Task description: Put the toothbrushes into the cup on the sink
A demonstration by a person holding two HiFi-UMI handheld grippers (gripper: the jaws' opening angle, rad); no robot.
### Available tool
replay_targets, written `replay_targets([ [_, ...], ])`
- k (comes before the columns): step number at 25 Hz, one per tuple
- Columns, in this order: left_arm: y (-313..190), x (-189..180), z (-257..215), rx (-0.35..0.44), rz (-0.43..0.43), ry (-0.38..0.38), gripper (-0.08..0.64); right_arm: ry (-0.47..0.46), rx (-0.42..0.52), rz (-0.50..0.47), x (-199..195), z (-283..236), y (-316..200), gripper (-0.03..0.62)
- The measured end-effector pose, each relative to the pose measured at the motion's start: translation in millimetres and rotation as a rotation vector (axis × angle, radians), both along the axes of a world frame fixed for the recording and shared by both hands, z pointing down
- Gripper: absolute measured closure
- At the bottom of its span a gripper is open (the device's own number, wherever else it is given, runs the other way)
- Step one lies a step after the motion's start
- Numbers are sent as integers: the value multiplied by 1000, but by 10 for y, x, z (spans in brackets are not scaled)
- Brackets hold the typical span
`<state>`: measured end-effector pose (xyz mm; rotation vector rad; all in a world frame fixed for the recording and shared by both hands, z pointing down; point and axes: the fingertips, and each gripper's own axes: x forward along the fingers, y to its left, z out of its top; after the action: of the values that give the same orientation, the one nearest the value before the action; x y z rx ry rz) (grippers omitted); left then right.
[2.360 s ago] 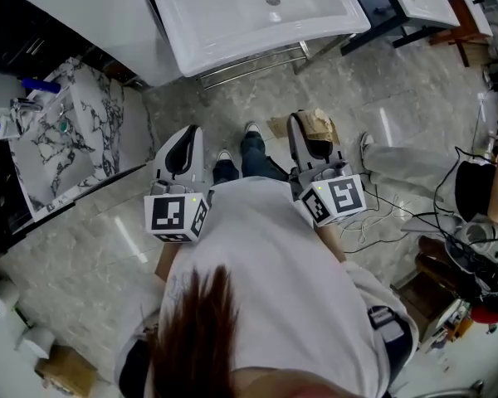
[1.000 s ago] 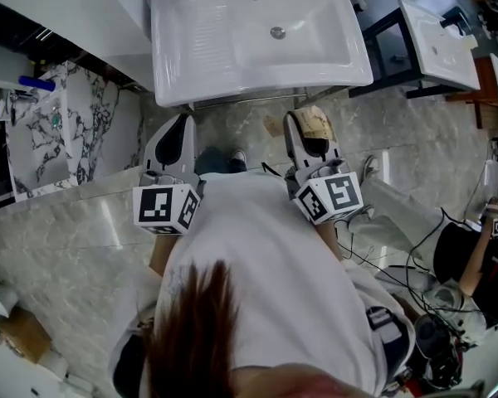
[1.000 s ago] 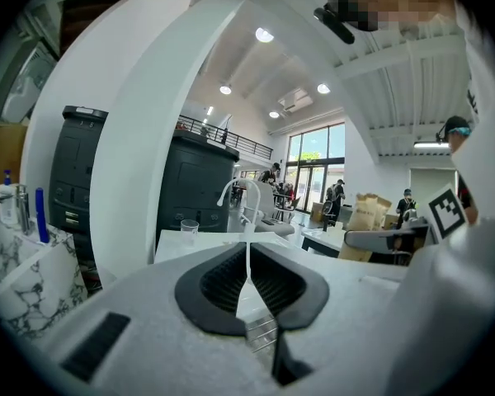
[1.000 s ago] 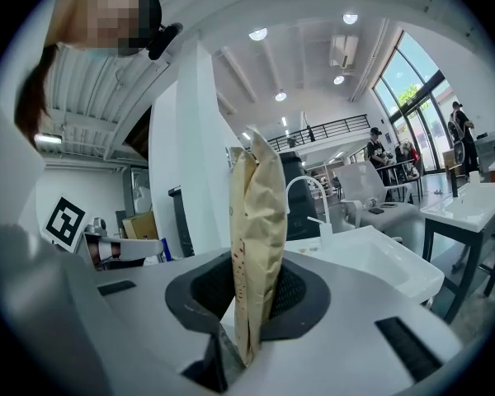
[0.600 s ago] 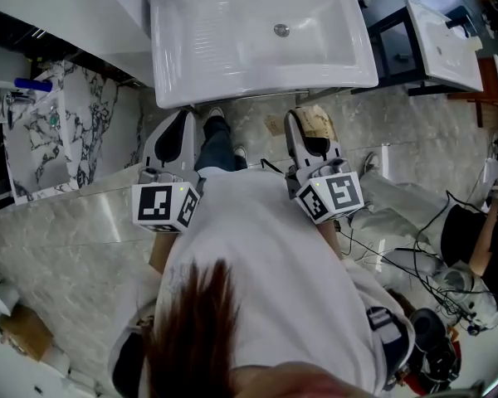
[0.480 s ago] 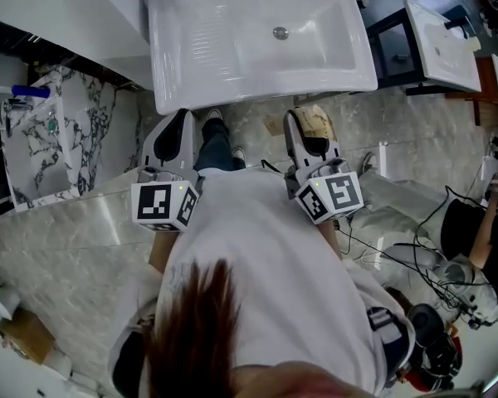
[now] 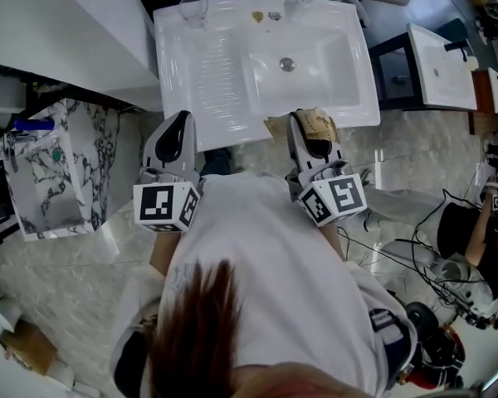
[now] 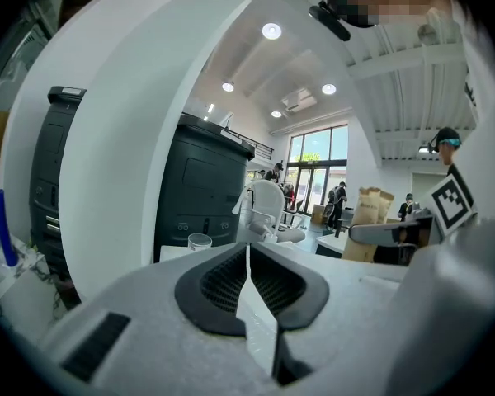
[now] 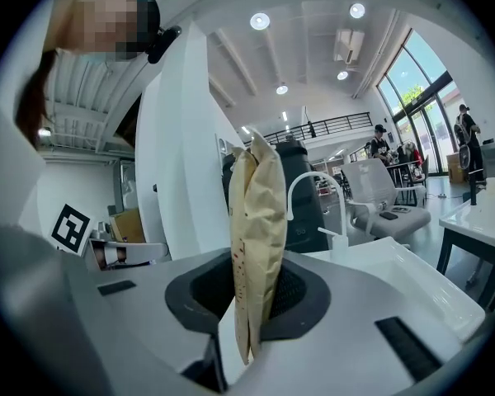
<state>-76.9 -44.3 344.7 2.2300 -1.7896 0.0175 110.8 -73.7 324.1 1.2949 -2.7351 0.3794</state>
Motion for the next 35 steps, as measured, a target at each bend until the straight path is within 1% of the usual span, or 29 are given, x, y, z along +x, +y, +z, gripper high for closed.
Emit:
replay_targets([
  [4,-269,-190,-40,4,0,1,535,10,12,1,-162,-70,-259,535],
  [9,-514,-304,1,4,17,-1,535,16,7,26,-225,-19,-506,535],
  [16,-658,-399,125,-31,14,7,535,16,-5,17,-366,23,-690,535],
  [22,-720,-402,156,-50,-14,18,535,5,-15,-7,-423,46,-809,535],
  [30,-771,-329,138,-66,-73,16,535,1,-30,-59,-373,37,-988,535],
  [35,-826,-280,116,-70,-97,19,535,-13,-24,-80,-350,3,-1118,535],
])
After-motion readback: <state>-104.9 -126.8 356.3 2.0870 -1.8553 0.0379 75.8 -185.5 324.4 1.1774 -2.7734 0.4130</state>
